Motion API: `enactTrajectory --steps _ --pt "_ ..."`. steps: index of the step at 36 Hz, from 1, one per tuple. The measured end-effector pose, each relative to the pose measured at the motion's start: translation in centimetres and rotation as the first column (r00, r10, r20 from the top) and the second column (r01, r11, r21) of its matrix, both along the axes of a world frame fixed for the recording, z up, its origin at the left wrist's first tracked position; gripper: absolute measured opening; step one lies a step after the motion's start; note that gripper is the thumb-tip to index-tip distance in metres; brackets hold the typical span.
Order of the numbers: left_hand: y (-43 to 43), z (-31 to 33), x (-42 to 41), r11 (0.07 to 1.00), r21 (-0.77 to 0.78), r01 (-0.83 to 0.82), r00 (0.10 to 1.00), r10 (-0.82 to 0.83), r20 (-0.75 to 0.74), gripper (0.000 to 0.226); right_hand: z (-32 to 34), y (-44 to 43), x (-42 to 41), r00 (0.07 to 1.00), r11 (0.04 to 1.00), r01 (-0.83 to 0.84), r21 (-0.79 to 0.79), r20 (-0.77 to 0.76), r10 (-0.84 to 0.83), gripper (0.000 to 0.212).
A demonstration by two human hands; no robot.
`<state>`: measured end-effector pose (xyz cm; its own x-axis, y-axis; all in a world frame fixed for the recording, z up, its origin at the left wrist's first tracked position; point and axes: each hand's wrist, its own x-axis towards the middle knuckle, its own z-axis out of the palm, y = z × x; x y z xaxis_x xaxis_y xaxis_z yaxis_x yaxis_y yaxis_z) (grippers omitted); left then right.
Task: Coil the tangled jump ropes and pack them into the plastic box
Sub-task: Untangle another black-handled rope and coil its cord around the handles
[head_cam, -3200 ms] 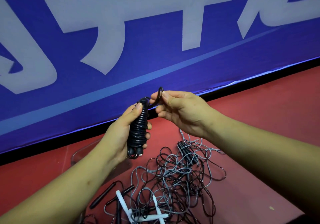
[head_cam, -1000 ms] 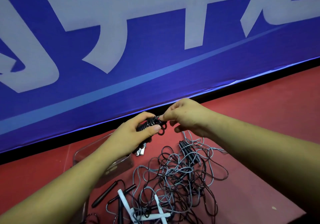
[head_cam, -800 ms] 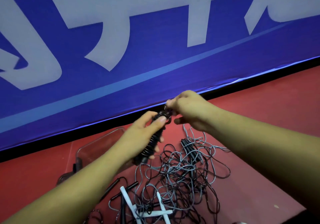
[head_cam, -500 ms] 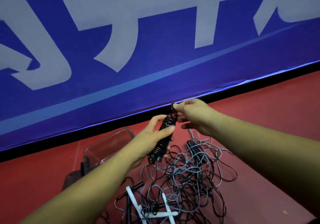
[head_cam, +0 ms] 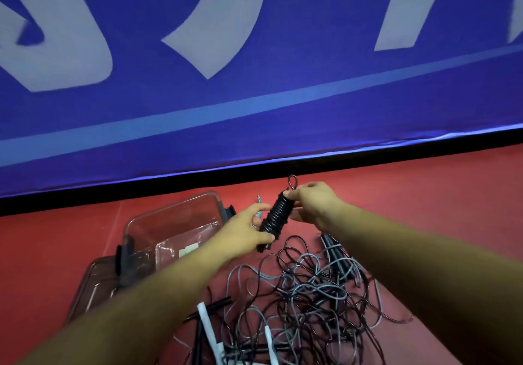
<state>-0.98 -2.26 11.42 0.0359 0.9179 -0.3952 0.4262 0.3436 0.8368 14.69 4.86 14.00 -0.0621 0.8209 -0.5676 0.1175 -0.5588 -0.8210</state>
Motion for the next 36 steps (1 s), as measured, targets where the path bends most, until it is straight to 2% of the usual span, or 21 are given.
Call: enactTrajectory --steps 4,9,14,20,23,25,27,29,31,34,35,36 --pt "2.1 -5.7 -0.6 0.994 -0.024 -0.108 0.994 0.108 -0.009 0.045 -5.6 2.1 -1.7 0.994 0.994 0.105 -0.016 0.033 -0.105 0.024" --pt "3.7 -11.8 -0.4 0.992 -0.032 -0.125 0.987 0.121 -0.106 0.041 -11.8 3.7 -3.5 0.993 0.996 0.08 -0.046 0.095 -0.075 0.017" --pt "5.1 -18.2 -0.3 0.985 -0.028 -0.168 0.972 0.161 -0.169 0.039 -17.5 6.2 -5.0 0.976 0.997 0.045 -0.061 0.217 -0.031 0.025" --pt "6.6 -20.5 -0.6 0.976 0.021 -0.217 0.909 0.21 -0.36 0.048 -21.4 8.5 -7.0 0.985 0.996 0.014 -0.084 0.174 0.001 0.022" --pt "7.2 -20.7 -1.1 0.977 0.037 -0.21 0.881 0.206 -0.426 0.045 -23.2 9.2 -7.7 0.992 0.994 -0.045 -0.103 0.11 0.057 0.009" --pt "7.1 -20.7 -1.3 0.981 0.05 -0.189 0.867 0.19 -0.461 0.052 -23.8 8.8 -7.6 0.985 0.99 -0.103 -0.095 0.129 0.115 0.01" --pt "6.5 -20.8 -1.2 0.985 0.111 -0.133 0.835 0.172 -0.523 0.055 -23.6 8.0 -6.6 0.928 0.97 -0.237 -0.054 0.285 0.242 0.014" --pt "5.7 -21.2 -1.1 0.976 0.214 -0.045 0.782 0.168 -0.601 0.044 -22.8 6.6 -5.0 0.744 0.883 -0.466 -0.057 0.515 0.426 0.028" --pt "4.8 -21.8 -0.7 0.973 0.232 0.024 0.795 0.122 -0.595 0.036 -21.9 4.8 -3.3 0.566 0.76 -0.645 -0.083 0.617 0.547 0.032" --pt "3.1 -22.8 -0.4 0.99 -0.118 0.073 0.905 -0.115 -0.408 0.039 -22.1 2.1 -1.2 0.453 0.612 -0.778 -0.143 0.548 0.703 0.024" --pt "2.5 -22.9 -0.4 0.972 -0.201 0.123 0.896 -0.196 -0.399 0.035 -22.0 1.4 -0.8 0.435 0.582 -0.795 -0.17 0.508 0.743 0.02" --pt "2.0 -22.7 -0.3 0.964 -0.204 0.17 0.874 -0.243 -0.421 0.027 -22.0 0.7 -0.3 0.426 0.568 -0.799 -0.196 0.482 0.765 0.016"
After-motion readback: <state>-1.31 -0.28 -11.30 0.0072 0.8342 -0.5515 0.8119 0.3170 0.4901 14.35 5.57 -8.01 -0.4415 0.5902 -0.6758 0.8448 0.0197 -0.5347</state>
